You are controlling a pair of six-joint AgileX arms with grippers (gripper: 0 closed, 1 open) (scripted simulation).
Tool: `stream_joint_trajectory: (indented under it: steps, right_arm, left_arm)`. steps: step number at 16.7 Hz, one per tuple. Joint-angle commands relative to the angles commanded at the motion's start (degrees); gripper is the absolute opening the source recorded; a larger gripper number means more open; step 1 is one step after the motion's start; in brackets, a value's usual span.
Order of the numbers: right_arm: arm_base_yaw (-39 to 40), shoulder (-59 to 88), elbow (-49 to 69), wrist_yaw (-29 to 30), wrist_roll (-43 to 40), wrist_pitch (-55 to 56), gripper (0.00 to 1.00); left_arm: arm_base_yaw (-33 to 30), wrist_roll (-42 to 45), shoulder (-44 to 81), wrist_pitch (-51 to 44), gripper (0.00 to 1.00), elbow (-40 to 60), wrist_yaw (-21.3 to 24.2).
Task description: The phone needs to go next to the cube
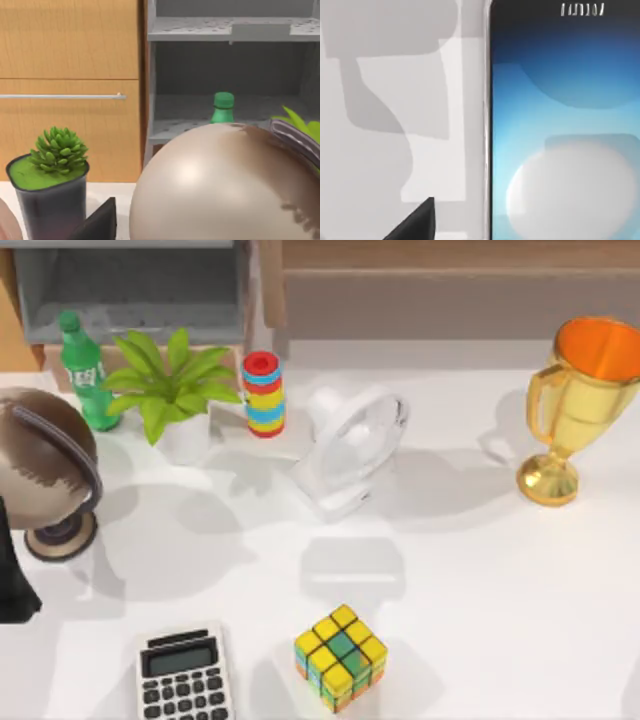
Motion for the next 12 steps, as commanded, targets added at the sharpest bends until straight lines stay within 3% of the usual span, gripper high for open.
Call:
stream_joint_trajectory:
  steps: [8,12]
  right_arm:
    - [-1.9,3.7,1.9,0.0,-2.7,-2.1,1.00]
    - [-2.1,6.0,0.0,0.0,-2.6,1.9,1.00]
  left_arm:
    - [0.0,0.0,0.0,0.0,1.00,0.0,0.0]
    - [0.0,0.0,0.0,0.0,1.00,0.0,0.0]
